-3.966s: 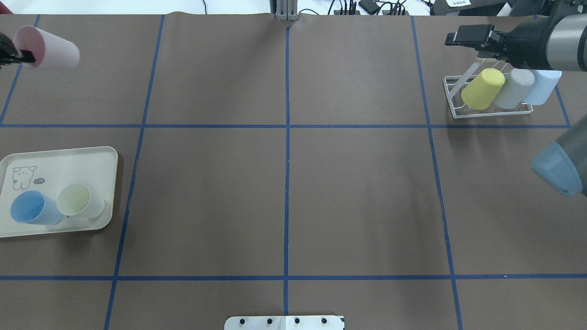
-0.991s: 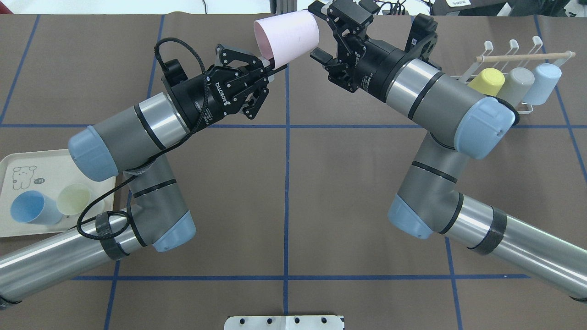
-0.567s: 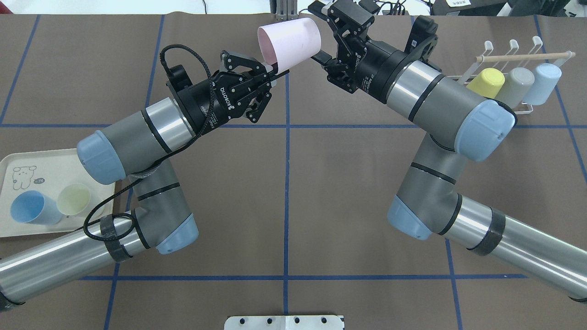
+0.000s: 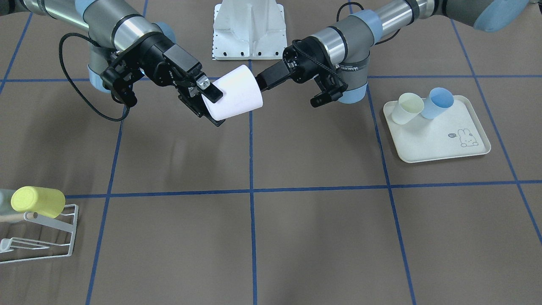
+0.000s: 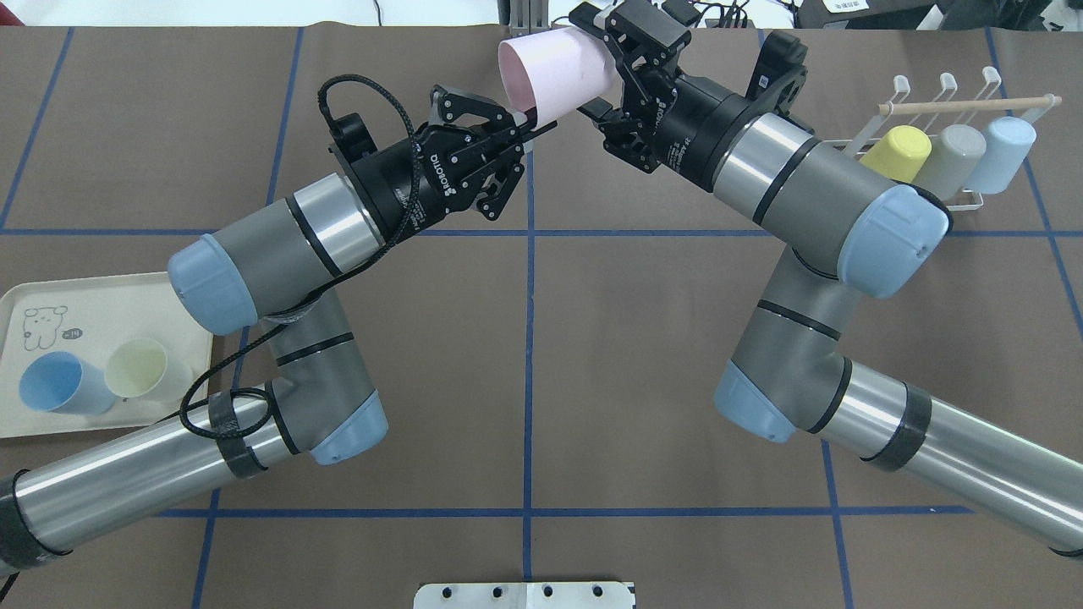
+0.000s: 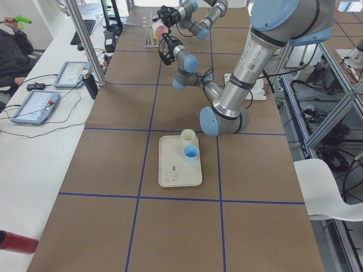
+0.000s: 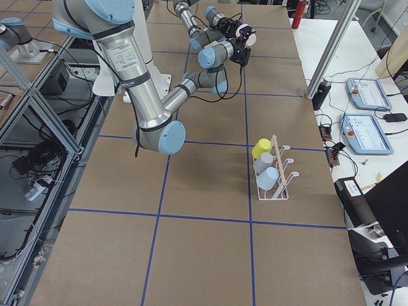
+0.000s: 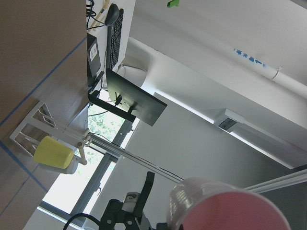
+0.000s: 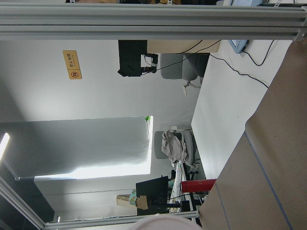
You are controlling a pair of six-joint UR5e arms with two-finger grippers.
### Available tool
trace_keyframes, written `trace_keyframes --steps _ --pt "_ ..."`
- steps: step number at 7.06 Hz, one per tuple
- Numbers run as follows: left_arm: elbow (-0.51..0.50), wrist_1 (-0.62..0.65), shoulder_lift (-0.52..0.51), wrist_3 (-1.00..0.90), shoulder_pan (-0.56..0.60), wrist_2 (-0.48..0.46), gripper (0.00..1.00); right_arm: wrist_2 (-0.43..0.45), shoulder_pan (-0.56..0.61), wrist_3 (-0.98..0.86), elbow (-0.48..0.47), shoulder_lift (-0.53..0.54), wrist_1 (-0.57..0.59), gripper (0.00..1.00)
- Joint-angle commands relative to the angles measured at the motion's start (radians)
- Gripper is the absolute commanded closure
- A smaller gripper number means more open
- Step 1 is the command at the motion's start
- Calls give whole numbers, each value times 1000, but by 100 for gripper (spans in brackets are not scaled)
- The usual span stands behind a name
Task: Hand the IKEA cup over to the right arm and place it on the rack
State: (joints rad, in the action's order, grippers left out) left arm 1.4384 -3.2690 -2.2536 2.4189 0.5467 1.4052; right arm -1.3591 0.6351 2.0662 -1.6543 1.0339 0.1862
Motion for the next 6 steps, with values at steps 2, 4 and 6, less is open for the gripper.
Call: trace_keyframes --steps 2,4,6 --pt "-27 2 -27 0 -13 -26 100 0 0 0 1 0 -1 0" --pt "-29 3 -29 0 -13 -26 100 0 0 0 1 0 -1 6" --pt "-29 -1 -26 0 -16 -23 91 0 0 8 1 2 -1 99"
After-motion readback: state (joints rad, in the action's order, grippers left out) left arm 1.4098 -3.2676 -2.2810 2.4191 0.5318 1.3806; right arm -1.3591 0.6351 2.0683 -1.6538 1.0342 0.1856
